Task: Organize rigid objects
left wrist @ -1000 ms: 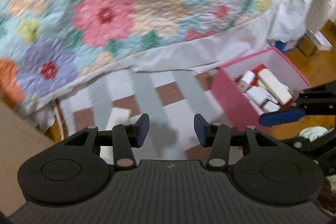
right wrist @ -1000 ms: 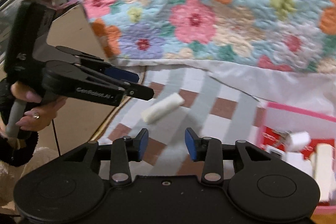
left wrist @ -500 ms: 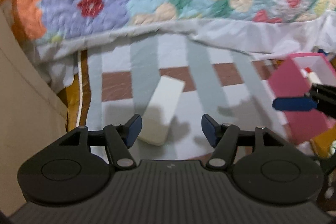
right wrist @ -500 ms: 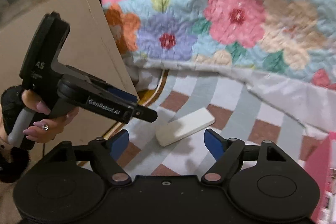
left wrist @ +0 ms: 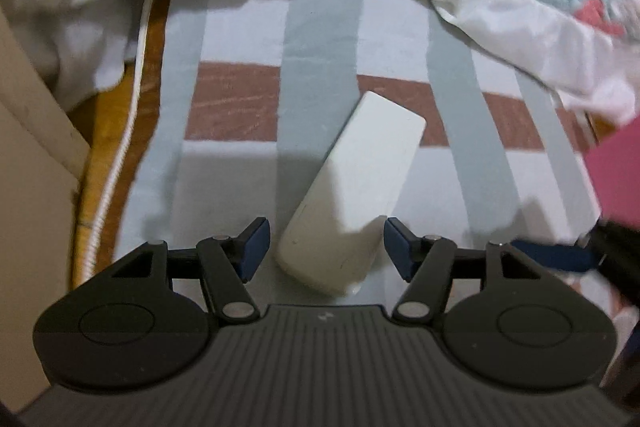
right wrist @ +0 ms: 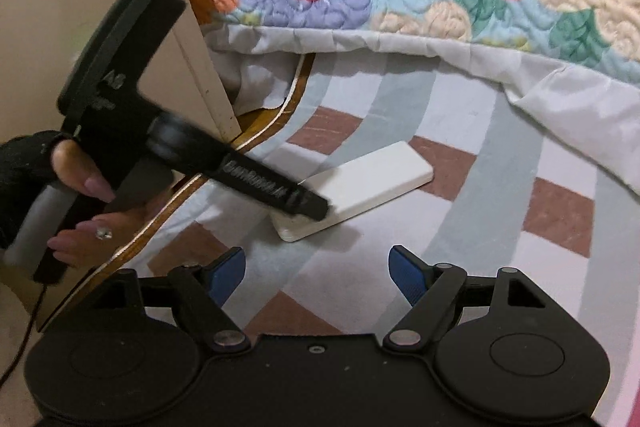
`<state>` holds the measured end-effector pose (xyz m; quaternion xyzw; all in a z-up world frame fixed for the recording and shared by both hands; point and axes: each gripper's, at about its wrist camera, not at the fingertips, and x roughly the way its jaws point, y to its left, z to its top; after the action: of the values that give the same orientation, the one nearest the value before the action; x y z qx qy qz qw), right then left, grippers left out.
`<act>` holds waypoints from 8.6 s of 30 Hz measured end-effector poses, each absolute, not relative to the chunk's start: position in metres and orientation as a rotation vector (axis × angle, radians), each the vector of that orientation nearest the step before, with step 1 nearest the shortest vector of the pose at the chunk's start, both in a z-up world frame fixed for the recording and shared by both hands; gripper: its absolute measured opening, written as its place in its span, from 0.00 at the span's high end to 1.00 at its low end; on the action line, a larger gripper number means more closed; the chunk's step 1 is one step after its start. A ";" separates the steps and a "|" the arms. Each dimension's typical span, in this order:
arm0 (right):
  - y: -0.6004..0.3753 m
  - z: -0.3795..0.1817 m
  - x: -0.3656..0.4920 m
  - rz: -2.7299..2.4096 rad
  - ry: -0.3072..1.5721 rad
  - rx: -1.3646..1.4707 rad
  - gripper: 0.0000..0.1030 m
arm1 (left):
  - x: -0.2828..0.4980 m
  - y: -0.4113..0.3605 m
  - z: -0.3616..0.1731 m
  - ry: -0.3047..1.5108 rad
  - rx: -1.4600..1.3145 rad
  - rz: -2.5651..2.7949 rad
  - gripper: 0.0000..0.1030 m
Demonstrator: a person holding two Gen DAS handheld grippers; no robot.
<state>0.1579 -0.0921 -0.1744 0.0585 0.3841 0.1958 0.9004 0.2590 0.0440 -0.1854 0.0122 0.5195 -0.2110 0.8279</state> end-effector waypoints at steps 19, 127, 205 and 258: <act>-0.056 -0.204 0.188 0.379 0.844 0.070 0.20 | 0.272 0.066 -0.202 1.230 -0.323 -0.533 0.69; -0.350 -0.145 0.041 0.006 0.934 0.488 0.41 | 0.107 -0.274 -0.076 1.137 0.147 -0.741 0.76; -0.224 0.002 -0.071 -0.240 0.842 0.191 0.07 | 0.020 -0.040 0.011 1.036 0.161 -0.229 0.07; -0.226 -0.004 -0.066 -0.298 0.900 0.117 0.07 | 0.025 -0.041 0.002 1.119 0.232 -0.200 0.07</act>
<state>-0.0664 -0.2260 -0.0036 0.0563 0.4330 -0.1432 0.8882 0.0250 -0.0406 0.0024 0.1097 0.5286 -0.0945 0.8364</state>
